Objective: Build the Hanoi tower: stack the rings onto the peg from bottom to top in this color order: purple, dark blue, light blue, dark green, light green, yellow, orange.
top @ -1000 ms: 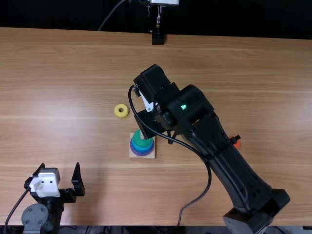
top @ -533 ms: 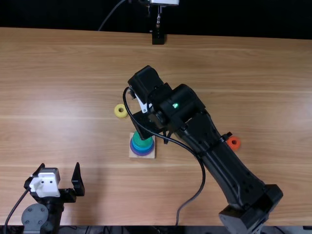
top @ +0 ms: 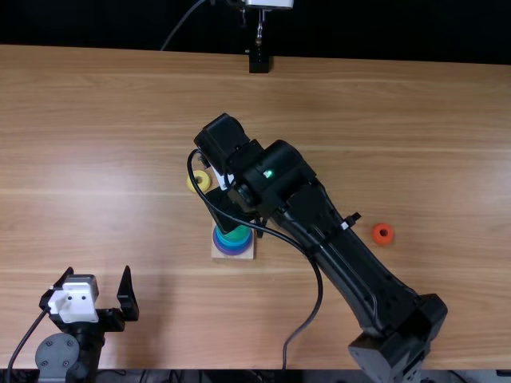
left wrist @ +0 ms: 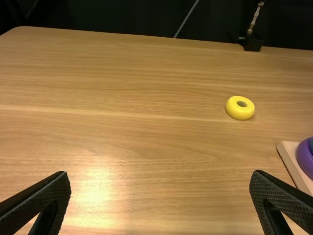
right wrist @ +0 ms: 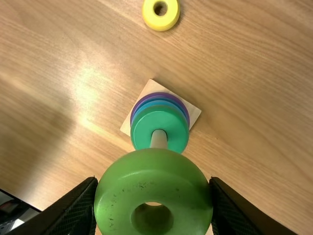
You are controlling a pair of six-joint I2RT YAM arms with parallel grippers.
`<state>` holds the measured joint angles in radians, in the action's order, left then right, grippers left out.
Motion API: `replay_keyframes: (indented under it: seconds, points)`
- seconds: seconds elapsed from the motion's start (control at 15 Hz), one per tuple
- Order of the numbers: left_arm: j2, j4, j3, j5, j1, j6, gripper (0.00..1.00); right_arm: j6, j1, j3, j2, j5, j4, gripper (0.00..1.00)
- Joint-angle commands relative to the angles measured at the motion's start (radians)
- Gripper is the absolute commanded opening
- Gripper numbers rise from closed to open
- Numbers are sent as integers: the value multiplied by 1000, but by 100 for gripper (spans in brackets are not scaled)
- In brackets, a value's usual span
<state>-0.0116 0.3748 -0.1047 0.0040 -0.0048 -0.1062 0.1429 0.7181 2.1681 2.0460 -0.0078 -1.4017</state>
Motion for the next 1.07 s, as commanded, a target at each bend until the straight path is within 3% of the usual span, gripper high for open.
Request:
replay_keyframes:
  seconds: [0.0, 0.2, 0.27, 0.33, 0.4, 0.47, 0.87, 0.93, 1.0]
  points:
    - [12, 78, 105, -2, 3, 3, 100, 6, 11, 29, 28, -3, 0, 4]
    - [12, 78, 105, -2, 3, 3, 100, 8, 9, 22, 46, -3, 2, 6]
    - [12, 78, 105, -2, 3, 3, 100, 8, 9, 24, 56, -1, 2, 14]
    - [12, 78, 105, -2, 3, 3, 100, 10, 9, 27, 63, -1, 2, 40]
    - [12, 78, 105, -2, 3, 3, 100, 8, 9, 22, 68, -1, 0, 85]
    - [12, 78, 105, -2, 3, 3, 100, 8, 9, 19, 69, -1, 0, 100]
    - [12, 78, 105, -2, 3, 3, 100, 10, 6, 35, 57, 0, 26, 100]
    - [12, 78, 105, -2, 3, 3, 100, 15, 3, 50, 57, -1, 68, 100]
    - [12, 78, 105, -2, 3, 3, 100, 43, -5, 52, 57, 0, 112, 100]
